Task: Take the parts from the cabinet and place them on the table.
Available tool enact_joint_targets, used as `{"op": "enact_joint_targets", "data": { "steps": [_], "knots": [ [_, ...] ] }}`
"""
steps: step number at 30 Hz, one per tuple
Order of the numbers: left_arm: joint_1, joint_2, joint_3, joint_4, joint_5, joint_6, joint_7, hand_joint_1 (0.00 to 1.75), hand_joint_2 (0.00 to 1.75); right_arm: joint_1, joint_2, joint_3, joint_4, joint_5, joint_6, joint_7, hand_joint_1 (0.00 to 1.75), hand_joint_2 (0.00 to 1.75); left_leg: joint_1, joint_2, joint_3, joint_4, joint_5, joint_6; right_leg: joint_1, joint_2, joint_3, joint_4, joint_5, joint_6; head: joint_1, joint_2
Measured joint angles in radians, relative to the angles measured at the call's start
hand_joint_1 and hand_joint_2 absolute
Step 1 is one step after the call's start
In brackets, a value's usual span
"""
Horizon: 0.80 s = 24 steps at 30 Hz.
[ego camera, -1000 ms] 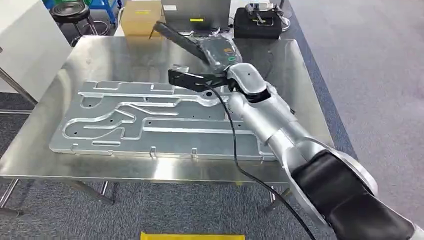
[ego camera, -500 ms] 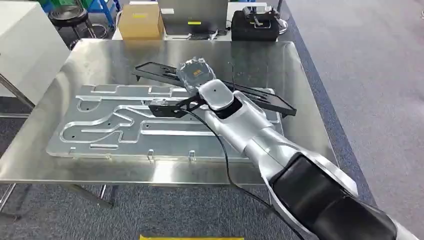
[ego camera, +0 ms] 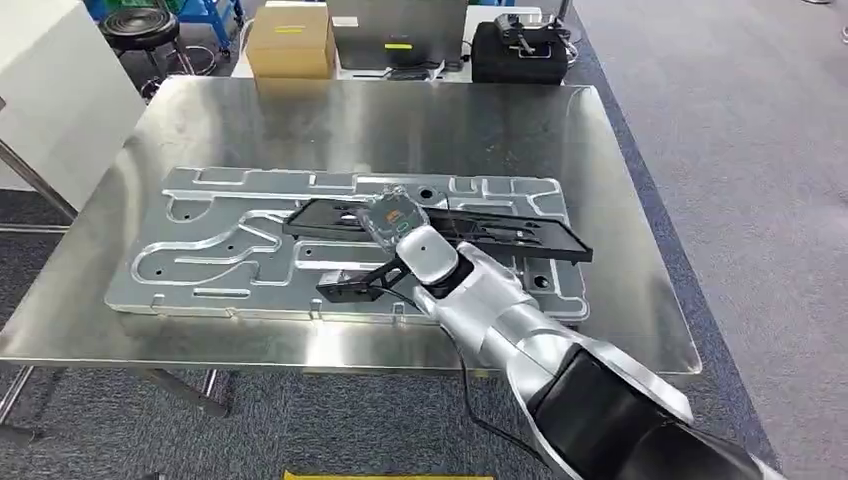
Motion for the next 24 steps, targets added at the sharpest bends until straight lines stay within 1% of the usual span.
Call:
{"op": "enact_joint_targets", "data": {
  "steps": [1,2,3,4,5,7,8,9,10,11,12,13,14,15,16,17,18,19,20,21,22,23,24],
  "knots": [
    [-0.002,0.0,-0.002,0.0,0.0,-0.001,0.0,0.0,1.75,0.011,-0.001,0.003,0.005,0.002,-0.006,0.0,0.0,0.0,0.002,0.002,0.002,-0.002,0.0,-0.004,0.001,0.003,0.0,0.0,0.0,-0.001,0.0,0.0],
    [-0.003,-0.002,-0.005,0.0,0.0,-0.003,-0.002,0.0,1.75,0.021,-0.002,0.005,0.01,0.004,-0.008,0.0,0.0,0.0,0.002,0.002,0.006,-0.007,0.002,-0.01,0.002,0.004,0.002,-0.006,0.002,-0.004,0.0,0.0],
    [-0.004,-0.002,-0.008,0.0,-0.002,-0.005,-0.003,0.0,1.75,0.03,-0.002,0.005,0.013,0.005,-0.01,-0.003,0.0,0.0,-0.002,0.004,0.005,-0.003,-0.002,-0.014,-0.015,0.003,0.014,-0.025,0.014,-0.004,0.0,0.0],
    [-0.004,-0.003,-0.012,0.0,-0.005,-0.007,-0.004,0.0,1.75,0.035,-0.002,0.005,0.018,0.008,-0.013,-0.005,0.0,0.0,0.001,0.005,0.002,0.014,-0.016,-0.019,-0.014,0.003,0.021,-0.035,0.016,-0.005,0.0,0.0],
    [-0.005,-0.003,-0.018,0.0,-0.006,-0.008,-0.003,0.0,1.75,0.036,-0.002,0.005,0.021,0.008,-0.018,-0.007,0.0,0.0,0.002,0.004,-0.019,0.064,-0.052,-0.022,-0.016,0.002,0.021,-0.036,0.017,-0.008,0.0,0.0],
    [-0.006,-0.002,-0.023,0.0,-0.007,-0.005,0.001,0.0,1.75,0.047,-0.003,0.005,0.028,0.008,-0.028,-0.012,0.0,0.0,0.008,0.004,-0.091,0.225,-0.128,-0.033,-0.017,0.003,0.021,-0.034,0.016,-0.009,0.0,0.0],
    [-0.006,-0.003,-0.024,0.0,-0.008,0.0,0.006,0.0,1.75,0.058,-0.005,0.005,0.032,0.008,-0.03,-0.016,0.0,0.0,0.01,0.004,-0.12,0.286,-0.145,-0.038,-0.017,0.003,0.021,-0.033,0.016,-0.008,0.0,0.0],
    [-0.005,-0.003,-0.024,0.0,-0.008,0.002,0.008,0.0,1.75,0.069,-0.006,0.005,0.036,0.01,-0.032,-0.018,0.0,0.0,0.014,0.004,-0.126,0.296,-0.136,-0.042,-0.019,0.003,0.021,-0.032,0.015,-0.006,0.0,0.0],
    [-0.005,-0.003,-0.025,0.0,-0.008,0.004,0.009,0.0,1.75,0.076,-0.007,0.005,0.039,0.01,-0.034,-0.019,0.0,0.0,0.017,0.005,-0.109,0.259,-0.107,-0.046,-0.021,0.004,0.021,-0.028,0.012,-0.003,0.0,0.0],
    [-0.006,-0.003,-0.026,0.0,-0.008,0.004,0.009,0.0,1.75,0.079,-0.007,0.005,0.042,0.01,-0.036,-0.02,0.0,0.0,0.021,0.005,-0.068,0.182,-0.065,-0.051,-0.025,0.005,0.021,-0.022,0.008,0.003,0.0,0.0],
    [-0.007,-0.003,-0.027,0.0,-0.007,0.005,0.01,0.0,1.75,0.079,-0.007,0.005,0.044,0.01,-0.038,-0.021,0.0,0.0,0.026,0.006,-0.021,0.092,-0.023,-0.055,-0.028,0.006,0.021,-0.013,0.002,0.009,0.0,0.0],
    [-0.008,-0.003,-0.029,0.0,-0.006,0.005,0.01,0.0,1.75,0.079,-0.007,0.005,0.044,0.013,-0.041,-0.021,0.0,0.0,0.03,0.008,0.013,0.017,-0.015,-0.06,-0.029,0.006,0.018,-0.001,-0.006,0.018,0.0,0.0],
    [-0.01,-0.005,-0.03,0.001,-0.005,0.005,0.01,0.0,1.75,0.078,-0.008,0.005,0.044,0.016,-0.043,-0.021,0.0,0.0,0.019,0.001,0.023,0.01,-0.026,-0.049,-0.023,0.01,0.012,0.009,-0.011,0.026,0.0,0.0],
    [-0.01,-0.005,-0.031,0.001,-0.003,0.005,0.01,0.0,1.75,0.08,-0.008,0.005,0.045,0.022,-0.048,-0.023,0.0,0.0,0.024,-0.001,0.019,0.014,-0.025,-0.031,-0.023,0.01,0.01,0.007,-0.009,0.028,0.0,0.0],
    [-0.009,-0.005,-0.032,0.001,0.002,0.006,0.01,0.0,1.75,0.081,-0.008,0.005,0.045,0.025,-0.055,-0.026,0.0,0.0,0.02,-0.001,0.018,0.015,-0.025,-0.026,-0.022,0.011,0.011,0.006,-0.008,0.03,0.0,0.0],
    [-0.008,-0.006,-0.032,0.001,0.004,0.008,0.007,0.0,1.75,0.081,-0.008,0.004,0.045,0.026,-0.064,-0.027,0.0,0.0,0.016,-0.001,0.017,0.015,-0.025,-0.019,-0.025,0.011,0.012,0.004,-0.007,0.035,0.0,0.0],
    [-0.008,-0.007,-0.032,0.001,0.005,0.008,0.004,0.0,1.75,0.081,-0.008,0.003,0.045,0.026,-0.071,-0.03,0.0,0.0,0.02,-0.001,0.018,0.011,-0.021,-0.01,-0.027,0.011,0.011,0.007,-0.01,0.04,0.0,0.0],
    [-0.009,-0.007,-0.033,0.001,0.006,0.009,0.0,0.0,0.0,0.082,-0.008,0.002,0.044,0.026,-0.076,-0.032,0.0,0.0,0.021,0.0,0.019,0.01,-0.02,-0.005,-0.029,0.01,0.006,0.023,-0.025,0.045,0.0,0.0],
    [-0.009,-0.007,-0.033,0.001,0.009,0.01,-0.003,0.0,0.0,0.081,-0.008,0.0,0.044,0.026,-0.081,-0.034,0.0,0.0,0.021,0.0,0.018,0.01,-0.02,0.001,-0.029,0.009,-0.016,0.072,-0.059,0.048,0.0,0.0],
    [-0.008,-0.007,-0.034,0.001,0.013,0.01,-0.005,0.0,0.0,0.082,-0.008,0.0,0.044,0.026,-0.088,-0.036,0.0,0.0,0.019,0.001,0.018,0.01,-0.02,0.003,-0.029,0.009,-0.051,0.147,-0.098,0.051,0.0,0.0],
    [-0.007,-0.007,-0.035,0.001,0.016,0.01,-0.008,0.0,0.0,0.084,-0.009,-0.002,0.044,0.026,-0.1,-0.039,0.0,0.0,0.017,0.001,0.017,0.011,-0.02,0.004,-0.03,0.009,-0.097,0.241,-0.137,0.053,0.0,0.0],
    [-0.006,-0.007,-0.036,0.001,0.019,0.008,-0.01,0.0,0.0,0.087,-0.009,-0.007,0.044,0.024,-0.117,-0.044,0.0,0.0,0.015,0.001,0.016,0.011,-0.02,0.005,-0.029,0.009,-0.131,0.307,-0.158,0.052,0.0,0.0],
    [-0.003,-0.007,-0.036,0.001,0.022,0.006,-0.01,0.0,0.0,0.088,-0.01,-0.013,0.041,0.02,-0.139,-0.05,0.0,0.0,0.013,0.0,0.016,0.011,-0.021,0.006,-0.029,0.009,-0.145,0.332,-0.155,0.049,0.0,0.0]
  ]
}}
